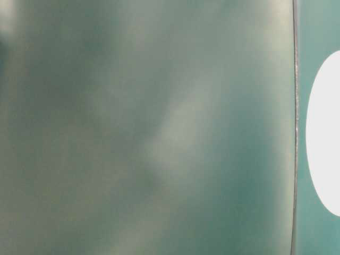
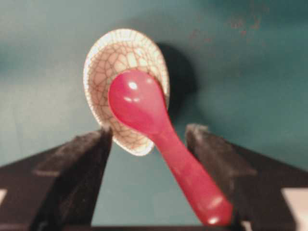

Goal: Scoop the yellow hexagonal prism block from the bowl with a spoon using the right arm.
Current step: 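Carry the empty spoon back and set it on the spoon rest, then open the right gripper and reposition it over the spoon handle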

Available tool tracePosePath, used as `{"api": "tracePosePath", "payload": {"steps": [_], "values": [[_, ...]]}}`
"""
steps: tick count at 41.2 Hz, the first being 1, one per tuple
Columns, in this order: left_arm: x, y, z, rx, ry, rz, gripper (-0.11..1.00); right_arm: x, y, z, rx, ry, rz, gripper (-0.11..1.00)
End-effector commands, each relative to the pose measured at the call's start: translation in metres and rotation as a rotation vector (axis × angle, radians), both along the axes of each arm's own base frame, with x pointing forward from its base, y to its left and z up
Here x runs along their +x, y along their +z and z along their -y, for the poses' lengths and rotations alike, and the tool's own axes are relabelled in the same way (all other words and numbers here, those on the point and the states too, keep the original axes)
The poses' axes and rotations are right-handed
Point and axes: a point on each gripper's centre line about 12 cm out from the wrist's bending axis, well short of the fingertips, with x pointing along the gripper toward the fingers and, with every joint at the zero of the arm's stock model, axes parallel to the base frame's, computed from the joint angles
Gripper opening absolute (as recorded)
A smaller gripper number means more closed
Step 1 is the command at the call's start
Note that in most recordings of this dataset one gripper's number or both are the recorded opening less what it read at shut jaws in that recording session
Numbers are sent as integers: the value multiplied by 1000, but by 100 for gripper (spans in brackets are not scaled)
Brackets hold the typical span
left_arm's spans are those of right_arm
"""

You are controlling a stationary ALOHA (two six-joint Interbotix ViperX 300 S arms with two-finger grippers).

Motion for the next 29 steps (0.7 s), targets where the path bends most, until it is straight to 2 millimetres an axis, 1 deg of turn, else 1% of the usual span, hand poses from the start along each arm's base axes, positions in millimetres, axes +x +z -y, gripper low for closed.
{"api": "tracePosePath", "payload": {"steps": [1,12,23,29], "values": [[2,10,-1,4,3,24,1,4,10,0,-30,27,29,63],[2,10,-1,-1,3,25,1,3,14,3,-114,84,-62,63],[2,10,-1,-1,3,26,1,9,30,7,-208,133,-62,63],[2,10,-1,-1,3,25,1,10,33,12,-285,166,-92,63]]}}
